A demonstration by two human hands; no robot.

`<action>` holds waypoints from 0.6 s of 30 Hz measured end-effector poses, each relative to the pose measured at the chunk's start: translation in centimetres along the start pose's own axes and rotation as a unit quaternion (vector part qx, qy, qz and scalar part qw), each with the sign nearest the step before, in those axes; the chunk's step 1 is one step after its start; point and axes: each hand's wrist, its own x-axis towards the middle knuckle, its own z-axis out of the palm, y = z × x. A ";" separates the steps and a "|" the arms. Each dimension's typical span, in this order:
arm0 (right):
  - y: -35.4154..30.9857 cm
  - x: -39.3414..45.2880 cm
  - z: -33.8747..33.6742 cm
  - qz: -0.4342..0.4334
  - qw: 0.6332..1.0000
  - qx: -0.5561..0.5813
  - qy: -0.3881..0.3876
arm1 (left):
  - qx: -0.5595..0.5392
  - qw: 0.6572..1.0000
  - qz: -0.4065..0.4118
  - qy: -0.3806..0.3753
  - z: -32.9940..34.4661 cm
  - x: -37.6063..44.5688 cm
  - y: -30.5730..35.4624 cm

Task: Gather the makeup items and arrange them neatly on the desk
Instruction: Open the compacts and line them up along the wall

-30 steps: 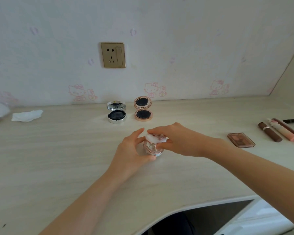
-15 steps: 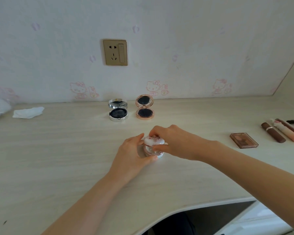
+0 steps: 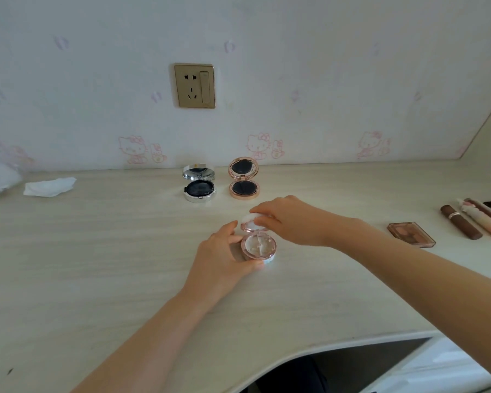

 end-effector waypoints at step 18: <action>1.4 -2.2 3.6 0.058 0.977 0.165 0.121 | 0.025 0.999 0.027 -0.003 -0.2 -0.4 0.8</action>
